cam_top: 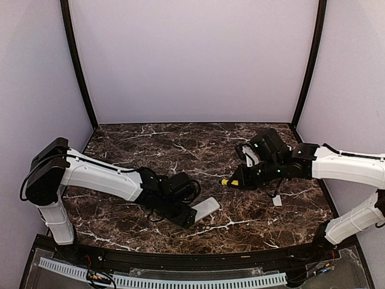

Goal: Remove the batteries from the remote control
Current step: Adjust the remote control without the battery cover at the center of the board.

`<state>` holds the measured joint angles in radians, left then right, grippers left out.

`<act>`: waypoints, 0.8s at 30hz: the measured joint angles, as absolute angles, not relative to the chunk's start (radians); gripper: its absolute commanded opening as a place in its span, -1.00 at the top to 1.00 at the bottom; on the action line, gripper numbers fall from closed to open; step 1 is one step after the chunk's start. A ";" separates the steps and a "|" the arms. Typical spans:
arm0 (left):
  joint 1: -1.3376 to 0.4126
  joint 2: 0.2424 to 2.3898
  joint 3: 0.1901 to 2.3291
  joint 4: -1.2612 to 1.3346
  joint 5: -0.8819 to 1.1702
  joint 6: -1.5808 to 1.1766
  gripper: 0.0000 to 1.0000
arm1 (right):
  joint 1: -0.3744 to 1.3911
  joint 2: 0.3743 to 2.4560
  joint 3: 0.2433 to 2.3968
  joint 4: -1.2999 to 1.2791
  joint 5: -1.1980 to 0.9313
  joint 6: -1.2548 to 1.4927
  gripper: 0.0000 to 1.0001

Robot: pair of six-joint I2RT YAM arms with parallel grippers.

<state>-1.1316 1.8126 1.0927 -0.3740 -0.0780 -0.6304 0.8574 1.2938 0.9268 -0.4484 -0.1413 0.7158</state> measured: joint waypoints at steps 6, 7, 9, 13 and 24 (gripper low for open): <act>-1.132 1.818 1.097 -0.401 -0.117 -0.632 -0.59 | 0.854 1.311 0.927 -0.449 -0.142 0.715 1.00; -1.131 1.818 1.097 -0.406 -0.124 -0.633 -0.59 | 0.854 1.313 0.927 -0.448 -0.142 0.715 1.00; -1.127 1.818 1.097 -0.415 -0.137 -0.635 -0.58 | 0.854 1.315 0.927 -0.448 -0.143 0.715 1.00; -1.110 1.818 1.097 -0.419 -0.144 -0.643 -0.48 | 0.852 1.316 0.927 -0.448 -0.145 0.715 1.00; -1.003 1.818 1.094 -0.297 -0.124 -0.701 -0.23 | 0.850 1.322 0.927 -0.449 -0.160 0.711 1.00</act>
